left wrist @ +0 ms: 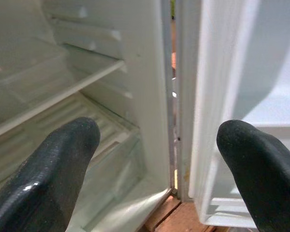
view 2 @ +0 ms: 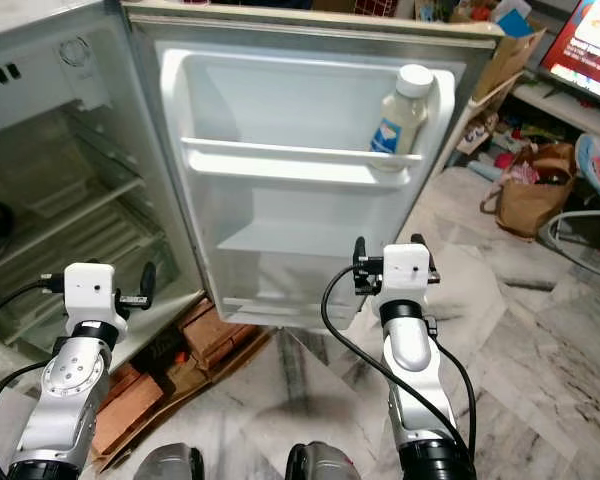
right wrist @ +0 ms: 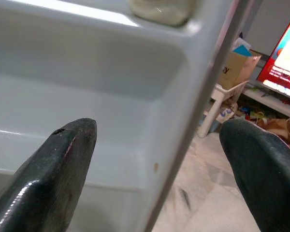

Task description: Restocking fridge

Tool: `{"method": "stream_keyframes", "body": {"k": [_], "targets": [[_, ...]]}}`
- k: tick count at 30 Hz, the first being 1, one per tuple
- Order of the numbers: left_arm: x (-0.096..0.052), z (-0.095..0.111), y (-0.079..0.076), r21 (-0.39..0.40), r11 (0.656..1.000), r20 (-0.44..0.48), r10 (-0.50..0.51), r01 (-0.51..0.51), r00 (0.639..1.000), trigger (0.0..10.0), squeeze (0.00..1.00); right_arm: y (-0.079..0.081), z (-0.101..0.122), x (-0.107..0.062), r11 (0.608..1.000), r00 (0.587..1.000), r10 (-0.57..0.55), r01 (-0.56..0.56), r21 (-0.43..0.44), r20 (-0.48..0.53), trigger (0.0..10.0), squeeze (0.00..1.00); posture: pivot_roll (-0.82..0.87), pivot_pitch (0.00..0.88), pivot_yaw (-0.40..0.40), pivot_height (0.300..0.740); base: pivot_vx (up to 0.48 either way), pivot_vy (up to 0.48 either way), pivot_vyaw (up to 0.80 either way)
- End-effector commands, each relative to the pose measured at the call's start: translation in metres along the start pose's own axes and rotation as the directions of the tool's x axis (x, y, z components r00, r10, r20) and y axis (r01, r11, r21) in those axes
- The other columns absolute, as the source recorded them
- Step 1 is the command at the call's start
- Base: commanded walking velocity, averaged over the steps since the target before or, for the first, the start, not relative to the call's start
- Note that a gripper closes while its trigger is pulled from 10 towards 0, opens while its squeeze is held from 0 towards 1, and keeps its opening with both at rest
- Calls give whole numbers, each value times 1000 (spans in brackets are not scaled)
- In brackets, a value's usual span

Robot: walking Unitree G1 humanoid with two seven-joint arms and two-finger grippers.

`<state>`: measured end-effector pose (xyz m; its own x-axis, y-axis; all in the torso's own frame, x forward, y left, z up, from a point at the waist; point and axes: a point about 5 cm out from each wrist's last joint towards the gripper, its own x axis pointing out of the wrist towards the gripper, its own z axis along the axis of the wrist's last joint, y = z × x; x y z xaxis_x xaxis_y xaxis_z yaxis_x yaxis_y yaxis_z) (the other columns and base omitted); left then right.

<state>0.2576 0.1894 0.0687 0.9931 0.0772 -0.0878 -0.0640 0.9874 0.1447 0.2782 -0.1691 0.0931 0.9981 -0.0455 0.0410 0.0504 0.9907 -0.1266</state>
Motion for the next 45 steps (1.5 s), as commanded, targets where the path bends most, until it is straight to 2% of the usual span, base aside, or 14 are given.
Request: {"method": "stream_keyframes", "body": {"k": [1, 8, 15, 25, 33, 45], "targets": [[0, -3, -2, 7, 1000, -14, 8, -8, 1000, 10000, 0, -2, -6, 0, 1000, 999, 6, -6, 7, -38, 10000, 0, 97, 83, -70, 740, 0, -424, 0], [-1, -5, -1, 12, 1000, -21, 9, -9, 1000, 10000, 0, 3, -2, 4, 999, 999, 34, -34, 10, -25, 10000, 0, 95, 84, -69, 740, 0, -451, 0], [-1, -4, -2, 9, 1000, -22, 3, -3, 1000, 10000, 0, 16, -8, 2, 986, 986, 158, -155, 57, -59, 10000, 0, 87, 82, -64, 740, 0, -459, 0], [-2, -8, -1, 34, 999, -40, 0, 1, 999, 10000, 0, 19, -10, -1, 981, 981, 187, -183, 64, -55, 10000, 0, 91, 77, -57, 740, 0, -454, 0], [2, -8, 0, 60, 998, -54, -18, 22, 998, 10000, 0, 18, -10, 0, 985, 986, 161, -158, 67, -46, 10000, 0, 79, 69, -24, 740, 0, -412, 708], [3, -9, -5, 57, 998, -61, -17, 21, 998, 10000, 0, 19, -6, 1, 981, 984, 179, -177, 78, -18, 10000, 0, 75, 71, -33, 740, 0, -381, 800]]}}
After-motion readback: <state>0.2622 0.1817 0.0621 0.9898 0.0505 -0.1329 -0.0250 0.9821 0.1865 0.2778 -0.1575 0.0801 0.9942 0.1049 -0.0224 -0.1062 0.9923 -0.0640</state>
